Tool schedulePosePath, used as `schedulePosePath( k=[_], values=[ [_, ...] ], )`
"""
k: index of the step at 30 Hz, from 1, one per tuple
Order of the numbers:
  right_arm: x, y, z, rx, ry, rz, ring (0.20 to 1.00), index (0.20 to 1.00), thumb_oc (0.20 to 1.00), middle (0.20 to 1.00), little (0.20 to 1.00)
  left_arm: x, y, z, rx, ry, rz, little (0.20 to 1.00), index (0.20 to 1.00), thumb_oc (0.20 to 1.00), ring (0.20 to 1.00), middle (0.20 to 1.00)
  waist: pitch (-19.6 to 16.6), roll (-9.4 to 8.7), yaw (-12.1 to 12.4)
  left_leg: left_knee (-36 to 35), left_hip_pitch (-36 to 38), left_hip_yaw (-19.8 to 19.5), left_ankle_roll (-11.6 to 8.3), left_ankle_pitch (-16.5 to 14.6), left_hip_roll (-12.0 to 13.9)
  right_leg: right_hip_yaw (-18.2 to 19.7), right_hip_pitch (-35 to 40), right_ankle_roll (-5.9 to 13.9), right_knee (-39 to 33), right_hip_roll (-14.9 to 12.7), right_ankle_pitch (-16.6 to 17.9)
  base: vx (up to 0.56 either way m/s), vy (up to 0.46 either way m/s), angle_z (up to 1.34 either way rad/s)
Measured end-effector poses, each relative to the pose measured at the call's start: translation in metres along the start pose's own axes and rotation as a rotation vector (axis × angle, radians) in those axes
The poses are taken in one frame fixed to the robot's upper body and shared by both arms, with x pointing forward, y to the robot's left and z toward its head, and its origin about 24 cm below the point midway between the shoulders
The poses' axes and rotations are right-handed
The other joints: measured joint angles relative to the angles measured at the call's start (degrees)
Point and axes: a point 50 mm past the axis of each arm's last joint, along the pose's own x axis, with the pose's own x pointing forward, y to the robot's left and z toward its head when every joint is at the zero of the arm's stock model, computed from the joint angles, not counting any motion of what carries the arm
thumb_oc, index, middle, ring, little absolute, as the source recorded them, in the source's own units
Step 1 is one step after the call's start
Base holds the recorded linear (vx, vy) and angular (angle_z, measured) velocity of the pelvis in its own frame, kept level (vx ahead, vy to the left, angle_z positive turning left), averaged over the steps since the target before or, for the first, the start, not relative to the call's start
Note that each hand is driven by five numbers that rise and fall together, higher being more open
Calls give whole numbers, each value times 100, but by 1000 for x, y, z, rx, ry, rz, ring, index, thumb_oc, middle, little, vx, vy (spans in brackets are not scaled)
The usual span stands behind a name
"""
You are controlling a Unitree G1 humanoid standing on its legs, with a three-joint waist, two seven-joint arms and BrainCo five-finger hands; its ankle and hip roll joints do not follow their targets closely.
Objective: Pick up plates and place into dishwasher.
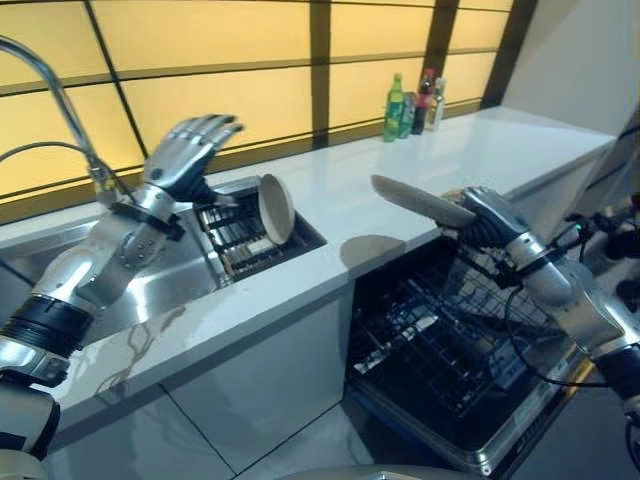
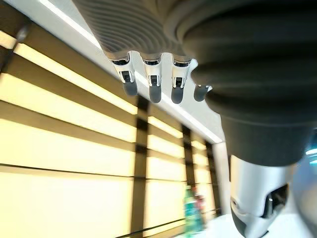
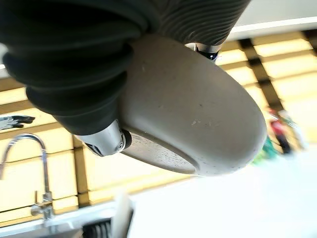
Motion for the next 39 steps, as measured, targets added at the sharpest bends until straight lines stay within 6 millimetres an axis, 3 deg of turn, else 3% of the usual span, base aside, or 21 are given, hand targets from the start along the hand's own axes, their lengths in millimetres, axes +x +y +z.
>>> schedulePosePath(
  k=[8,13,16,22,27,33,39],
  values=[
    [-35,12,-19,281,133,222,200,200,200,200,200,-16,6,-48,164,181,-43,1000,1000,1000,1000,1000,217,39,-420,0,19,263,-30,-24,43,187,-85,8,0,50,6,47,50,-17],
    [-44,25,-25,360,179,357,200,200,200,200,200,-20,6,-61,229,232,-72,1000,1000,1000,1000,1000,351,81,-550,0,4,419,-34,-29,46,289,-206,37,0,55,25,7,56,-18],
    [-46,36,-31,376,217,425,200,200,200,200,200,-9,7,-59,287,220,-93,1000,1000,1000,1000,1000,390,53,-556,0,-151,435,-28,-23,25,292,-351,73,0,37,50,-89,57,-11],
    [-24,47,-29,353,230,524,200,200,200,200,200,16,26,-53,362,217,-59,1000,1000,1000,1000,1000,746,55,-565,3,-547,424,12,76,-57,306,-819,175,4,-35,124,-120,42,-8],
    [-14,52,-34,355,257,556,200,200,200,200,200,23,28,-53,437,221,-81,1000,1000,1000,1000,1000,1099,90,-574,5,-643,406,19,106,-111,305,-913,184,5,-62,197,-68,44,2],
    [12,46,-30,342,241,525,200,200,200,200,200,33,39,-56,476,256,-91,1000,1000,1000,1000,1000,1419,162,-526,11,-792,392,18,107,-128,270,-1052,77,32,-51,327,-40,16,2],
    [36,41,-31,307,274,508,200,200,200,200,200,55,48,-42,516,224,-71,1000,1000,1000,1000,1000,1599,232,-487,14,-954,300,23,110,-169,205,-1183,47,33,-69,347,-36,37,5]
  ],
)
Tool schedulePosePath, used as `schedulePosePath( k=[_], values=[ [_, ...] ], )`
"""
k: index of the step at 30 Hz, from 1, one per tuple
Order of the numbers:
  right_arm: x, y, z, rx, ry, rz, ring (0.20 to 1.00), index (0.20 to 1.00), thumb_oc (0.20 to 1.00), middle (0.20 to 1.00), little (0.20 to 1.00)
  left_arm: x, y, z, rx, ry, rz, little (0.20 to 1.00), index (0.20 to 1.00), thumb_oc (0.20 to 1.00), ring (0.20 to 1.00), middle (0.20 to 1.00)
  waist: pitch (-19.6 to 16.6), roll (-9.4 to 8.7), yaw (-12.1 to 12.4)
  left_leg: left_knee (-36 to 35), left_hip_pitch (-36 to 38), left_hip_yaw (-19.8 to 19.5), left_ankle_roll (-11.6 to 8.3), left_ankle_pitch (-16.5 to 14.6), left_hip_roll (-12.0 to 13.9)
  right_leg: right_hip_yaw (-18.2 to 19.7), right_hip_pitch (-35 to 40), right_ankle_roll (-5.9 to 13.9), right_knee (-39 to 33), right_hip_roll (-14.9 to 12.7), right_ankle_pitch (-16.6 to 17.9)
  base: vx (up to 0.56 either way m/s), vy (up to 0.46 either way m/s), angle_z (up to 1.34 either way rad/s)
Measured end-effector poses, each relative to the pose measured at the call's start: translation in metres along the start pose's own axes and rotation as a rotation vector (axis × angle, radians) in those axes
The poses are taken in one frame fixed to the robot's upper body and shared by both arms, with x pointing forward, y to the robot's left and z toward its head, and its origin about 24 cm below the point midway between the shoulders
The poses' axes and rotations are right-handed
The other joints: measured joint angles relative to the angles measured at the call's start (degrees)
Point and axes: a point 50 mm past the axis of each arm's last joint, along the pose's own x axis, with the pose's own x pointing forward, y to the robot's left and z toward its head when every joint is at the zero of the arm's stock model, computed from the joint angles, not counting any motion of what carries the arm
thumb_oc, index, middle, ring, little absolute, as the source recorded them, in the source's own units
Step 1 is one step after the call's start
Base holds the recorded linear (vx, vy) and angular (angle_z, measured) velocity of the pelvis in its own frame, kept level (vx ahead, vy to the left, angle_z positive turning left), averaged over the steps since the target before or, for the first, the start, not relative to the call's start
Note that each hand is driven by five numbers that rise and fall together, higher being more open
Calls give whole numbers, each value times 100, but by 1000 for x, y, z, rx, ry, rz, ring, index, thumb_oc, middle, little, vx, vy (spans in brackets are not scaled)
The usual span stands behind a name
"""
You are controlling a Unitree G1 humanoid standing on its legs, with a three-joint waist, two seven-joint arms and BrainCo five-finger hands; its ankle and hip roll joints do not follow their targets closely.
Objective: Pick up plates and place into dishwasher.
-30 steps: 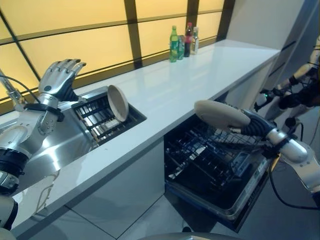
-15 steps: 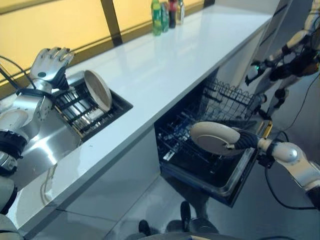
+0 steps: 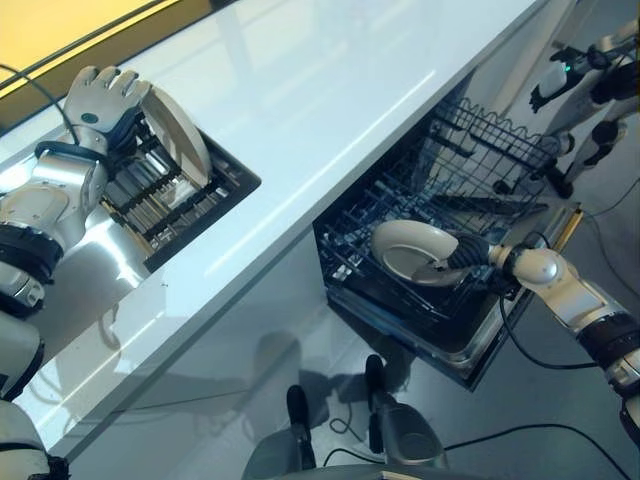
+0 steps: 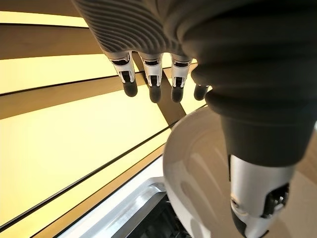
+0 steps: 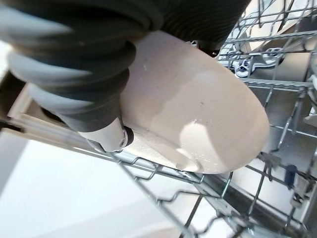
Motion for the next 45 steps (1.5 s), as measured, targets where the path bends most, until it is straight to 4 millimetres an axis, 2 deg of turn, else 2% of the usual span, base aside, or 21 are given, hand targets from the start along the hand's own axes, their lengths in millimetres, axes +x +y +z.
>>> schedulePosePath(
  k=[7,12,16,21,33,34,35,36,37,38,39,45],
  values=[
    [4,1,-8,30,67,-18,200,200,200,200,200,9,19,-2,6,39,66,1000,1000,1000,1000,1000,232,79,105,12,-113,-62,1,3,-13,-111,-65,-22,1,-24,-9,-6,21,7],
    [8,2,-10,45,97,-19,200,200,200,200,200,11,22,-2,6,57,82,1000,1000,1000,1000,1000,287,82,121,22,-123,-66,1,5,-15,-120,-69,-30,1,-28,-14,4,5,1],
    [14,-3,-3,50,85,-29,200,200,200,200,200,14,23,6,-1,38,88,1000,1000,1000,1000,1000,293,91,118,23,-127,-64,3,6,-21,-121,-76,-29,1,-35,-15,-4,33,0],
    [16,-19,4,45,90,-66,200,200,200,200,200,17,27,12,27,10,85,1000,1000,1000,1000,1000,390,121,120,24,-130,-64,3,6,-33,-121,-78,-31,1,-49,-12,-1,6,0],
    [25,-26,15,35,97,-72,200,200,200,200,200,31,45,31,16,-44,96,1000,1000,1000,1000,1000,456,158,110,28,-225,-56,28,24,-59,-118,-171,-63,3,-71,13,-3,1,0],
    [26,-29,17,32,93,-79,460,460,460,460,460,31,45,31,15,-42,91,1000,1000,1000,1000,1000,485,169,106,28,-225,-54,28,24,-62,-117,-171,-65,3,-74,15,0,0,0],
    [26,-32,20,30,92,-84,1000,1000,1000,1000,1000,33,46,32,13,-39,84,1000,1000,1000,1000,1000,508,179,107,28,-226,-54,28,24,-63,-117,-173,-66,3,-74,17,0,0,0],
    [27,-33,22,29,92,-85,1000,1000,1000,1000,1000,33,45,32,12,-37,76,1000,1000,1000,1000,1000,515,185,111,28,-229,-54,28,24,-61,-117,-177,-66,3,-71,17,0,0,0],
    [28,-34,24,40,94,-83,1000,1000,1000,1000,1000,33,45,32,12,-36,68,749,749,749,749,749,519,187,109,28,-229,-54,28,24,-60,-116,-178,-67,3,-70,16,0,0,0],
    [28,-36,24,57,97,-88,1000,1000,1000,1000,1000,33,44,33,11,-36,60,404,404,404,404,404,525,196,113,28,-229,-54,29,25,-60,-116,-178,-67,3,-71,16,0,0,0],
    [28,-38,24,76,101,-93,1000,1000,1000,1000,1000,33,45,32,11,-35,59,200,200,200,200,200,530,202,114,28,-230,-54,29,26,-61,-115,-179,-67,3,-71,17,0,0,0],
    [27,-41,25,142,81,-106,1000,1000,1000,1000,1000,37,55,28,11,-16,70,200,200,200,200,200,535,207,108,27,-229,-55,29,25,-62,-116,-178,-67,3,-72,16,0,0,0]
  ],
)
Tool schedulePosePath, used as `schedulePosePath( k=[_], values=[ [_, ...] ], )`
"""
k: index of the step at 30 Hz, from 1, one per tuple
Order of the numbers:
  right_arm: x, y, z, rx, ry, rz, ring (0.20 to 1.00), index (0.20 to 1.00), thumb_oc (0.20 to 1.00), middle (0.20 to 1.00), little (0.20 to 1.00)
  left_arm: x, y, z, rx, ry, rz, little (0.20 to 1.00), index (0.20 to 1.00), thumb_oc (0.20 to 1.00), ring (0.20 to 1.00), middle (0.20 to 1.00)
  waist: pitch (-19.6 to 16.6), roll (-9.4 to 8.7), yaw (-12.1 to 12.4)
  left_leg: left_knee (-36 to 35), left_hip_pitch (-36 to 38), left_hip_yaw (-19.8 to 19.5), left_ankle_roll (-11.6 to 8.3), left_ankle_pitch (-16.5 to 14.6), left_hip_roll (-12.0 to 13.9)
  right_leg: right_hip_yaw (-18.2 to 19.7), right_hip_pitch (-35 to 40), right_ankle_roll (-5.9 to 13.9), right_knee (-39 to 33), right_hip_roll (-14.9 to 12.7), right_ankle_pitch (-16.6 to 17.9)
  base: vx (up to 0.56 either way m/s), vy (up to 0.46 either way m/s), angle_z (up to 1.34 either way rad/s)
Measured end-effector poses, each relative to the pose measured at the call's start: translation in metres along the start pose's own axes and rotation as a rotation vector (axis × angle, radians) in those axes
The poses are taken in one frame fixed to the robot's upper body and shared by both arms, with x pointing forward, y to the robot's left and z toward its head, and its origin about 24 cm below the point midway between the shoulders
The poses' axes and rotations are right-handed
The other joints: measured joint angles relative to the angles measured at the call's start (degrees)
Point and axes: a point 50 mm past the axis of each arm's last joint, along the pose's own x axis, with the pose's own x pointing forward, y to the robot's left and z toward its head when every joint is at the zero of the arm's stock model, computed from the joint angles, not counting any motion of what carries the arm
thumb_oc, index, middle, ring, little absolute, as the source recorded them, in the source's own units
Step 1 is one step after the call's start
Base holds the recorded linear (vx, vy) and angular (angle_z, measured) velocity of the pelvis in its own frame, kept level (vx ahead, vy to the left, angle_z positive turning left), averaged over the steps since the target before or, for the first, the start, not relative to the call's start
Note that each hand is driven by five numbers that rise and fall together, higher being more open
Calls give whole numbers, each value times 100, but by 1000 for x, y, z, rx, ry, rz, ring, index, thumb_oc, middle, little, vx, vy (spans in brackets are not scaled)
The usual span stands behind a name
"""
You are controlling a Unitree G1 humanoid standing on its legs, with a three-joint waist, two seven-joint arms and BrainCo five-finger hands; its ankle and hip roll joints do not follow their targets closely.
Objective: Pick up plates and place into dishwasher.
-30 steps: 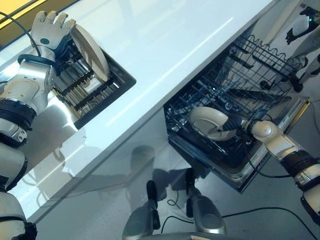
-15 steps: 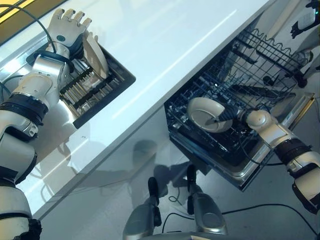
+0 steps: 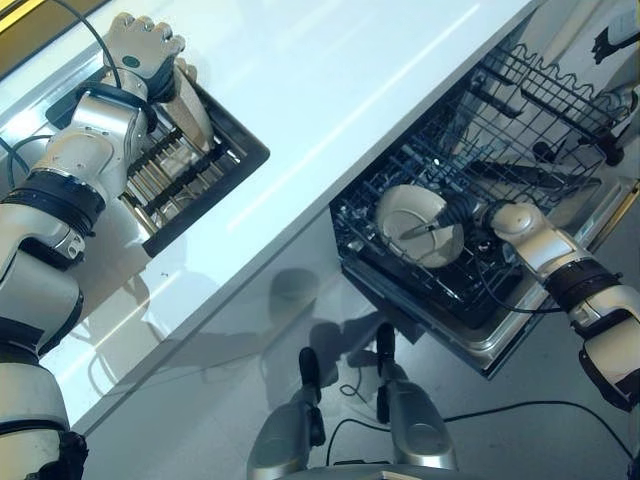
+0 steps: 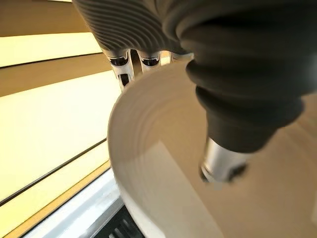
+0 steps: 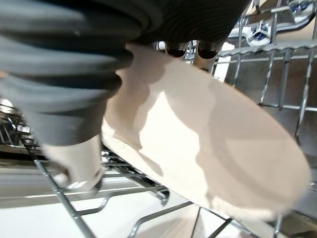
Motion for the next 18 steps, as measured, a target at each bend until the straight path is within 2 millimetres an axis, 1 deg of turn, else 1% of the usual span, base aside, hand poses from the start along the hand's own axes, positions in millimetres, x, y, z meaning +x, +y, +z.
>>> schedulePosePath(
  k=[3,5,10,17,18],
  values=[
    [-1,-3,2,10,-12,-32,1000,1000,1000,1000,1000,0,1,-4,6,10,-23,200,200,200,200,200,3,5,-2,-1,1,1,-3,-1,0,0,1,1,0,1,0,0,0,0],
    [-5,-8,7,16,-46,-66,1000,1000,1000,1000,1000,-1,-1,-10,15,23,-44,200,200,200,200,200,8,9,-3,-1,5,1,-1,0,0,1,5,0,0,1,0,0,0,0],
    [-17,-25,22,-11,-129,-156,1000,1000,1000,1000,1000,-4,-4,-17,24,34,-76,200,200,200,200,200,9,7,5,-1,31,0,8,8,-6,3,35,-20,1,1,18,0,0,0],
    [-48,-48,38,-34,-301,-372,1000,1000,1000,1000,1000,-11,-17,-20,22,22,-112,200,200,200,200,200,10,5,-31,-25,208,2,2,0,-3,12,212,-19,0,6,15,0,0,0],
    [-55,-52,42,-36,-334,-412,1000,1000,1000,1000,1000,-13,-19,-20,1,23,-107,200,200,200,200,200,10,5,-45,-27,265,2,-4,-7,-1,16,258,16,0,10,-13,0,0,0]
  ],
)
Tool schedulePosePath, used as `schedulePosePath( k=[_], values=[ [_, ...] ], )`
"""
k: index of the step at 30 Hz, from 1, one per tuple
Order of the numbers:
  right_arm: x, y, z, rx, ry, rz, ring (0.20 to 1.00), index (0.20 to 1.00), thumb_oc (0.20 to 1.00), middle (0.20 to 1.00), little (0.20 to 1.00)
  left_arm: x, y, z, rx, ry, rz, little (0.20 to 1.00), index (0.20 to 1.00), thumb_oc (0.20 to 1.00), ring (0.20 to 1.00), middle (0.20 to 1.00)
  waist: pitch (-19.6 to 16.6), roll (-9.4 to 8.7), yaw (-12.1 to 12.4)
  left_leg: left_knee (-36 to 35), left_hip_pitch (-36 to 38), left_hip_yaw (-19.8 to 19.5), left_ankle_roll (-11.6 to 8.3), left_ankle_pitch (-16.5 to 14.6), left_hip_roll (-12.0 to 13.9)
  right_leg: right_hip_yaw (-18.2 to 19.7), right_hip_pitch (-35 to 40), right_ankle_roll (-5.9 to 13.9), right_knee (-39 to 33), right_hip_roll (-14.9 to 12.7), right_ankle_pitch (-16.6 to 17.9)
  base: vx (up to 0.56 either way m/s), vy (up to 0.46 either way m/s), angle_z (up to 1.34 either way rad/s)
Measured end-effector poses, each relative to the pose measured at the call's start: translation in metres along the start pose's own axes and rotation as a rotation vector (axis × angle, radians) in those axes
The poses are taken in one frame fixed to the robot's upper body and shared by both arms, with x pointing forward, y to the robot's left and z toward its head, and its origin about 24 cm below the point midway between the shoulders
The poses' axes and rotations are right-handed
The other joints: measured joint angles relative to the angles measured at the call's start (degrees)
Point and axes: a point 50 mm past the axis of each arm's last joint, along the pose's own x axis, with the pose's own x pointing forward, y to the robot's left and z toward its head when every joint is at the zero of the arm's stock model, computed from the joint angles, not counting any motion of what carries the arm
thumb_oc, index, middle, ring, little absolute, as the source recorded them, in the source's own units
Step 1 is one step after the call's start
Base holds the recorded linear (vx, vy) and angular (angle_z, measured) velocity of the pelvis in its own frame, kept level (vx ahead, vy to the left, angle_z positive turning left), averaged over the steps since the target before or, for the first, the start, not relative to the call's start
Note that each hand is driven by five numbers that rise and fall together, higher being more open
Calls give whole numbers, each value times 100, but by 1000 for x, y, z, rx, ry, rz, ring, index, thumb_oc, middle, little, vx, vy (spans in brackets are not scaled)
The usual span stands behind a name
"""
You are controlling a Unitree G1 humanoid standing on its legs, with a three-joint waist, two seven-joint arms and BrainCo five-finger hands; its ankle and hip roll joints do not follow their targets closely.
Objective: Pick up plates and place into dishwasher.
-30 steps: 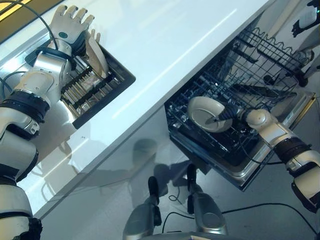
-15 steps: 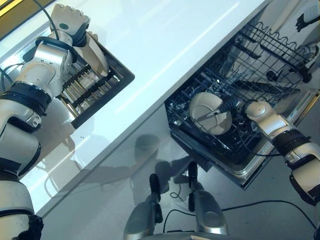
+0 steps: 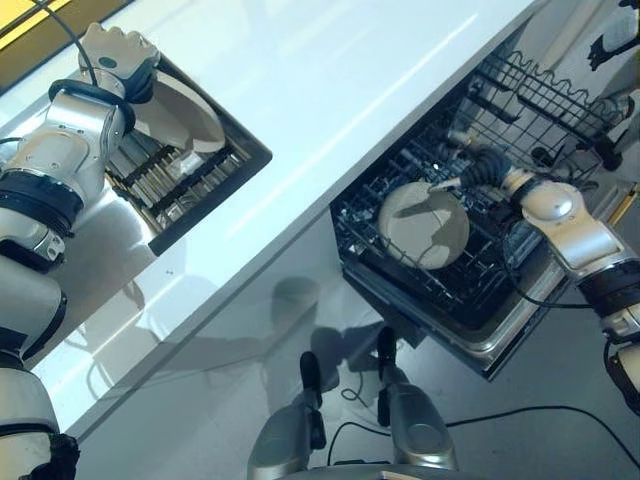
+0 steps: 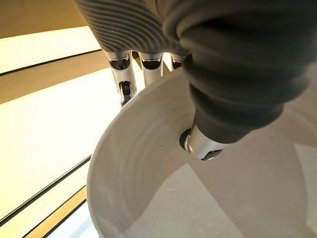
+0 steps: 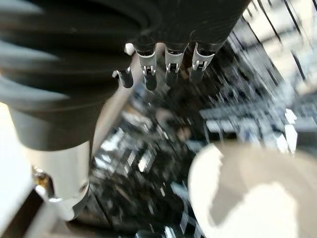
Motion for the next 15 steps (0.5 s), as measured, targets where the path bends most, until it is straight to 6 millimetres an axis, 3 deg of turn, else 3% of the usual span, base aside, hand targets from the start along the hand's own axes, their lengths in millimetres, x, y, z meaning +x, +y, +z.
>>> schedulePosePath(
  k=[5,8,12,15],
  values=[
    [-11,-15,33,-3,-216,-164,1000,1000,1000,1000,1000,-8,-6,-3,-49,-3,37,200,200,200,200,200,-5,-2,-123,-6,228,-20,-5,-32,14,-2,228,-3,-1,4,-48,13,-16,0],
    [-22,-13,52,-51,-358,-211,1000,1000,1000,1000,1000,-13,-4,2,-86,-34,94,200,200,200,200,200,-26,-6,-114,-6,435,-47,-13,-74,48,-13,443,-29,-1,32,-84,24,-71,1],
    [-27,-6,62,-122,-455,-205,1000,1000,1000,1000,1000,-16,3,12,-156,-92,198,200,200,200,200,200,-408,-18,-59,-5,443,-90,-27,-85,82,-48,474,-47,-1,53,-117,13,-109,6],
    [-27,2,67,-101,-495,-187,1000,1000,1000,1000,1000,-23,11,25,-324,-156,301,200,200,200,200,200,-669,-46,1,-6,618,-133,-38,-113,111,-110,669,-43,-2,69,-163,49,-114,5]
  ],
)
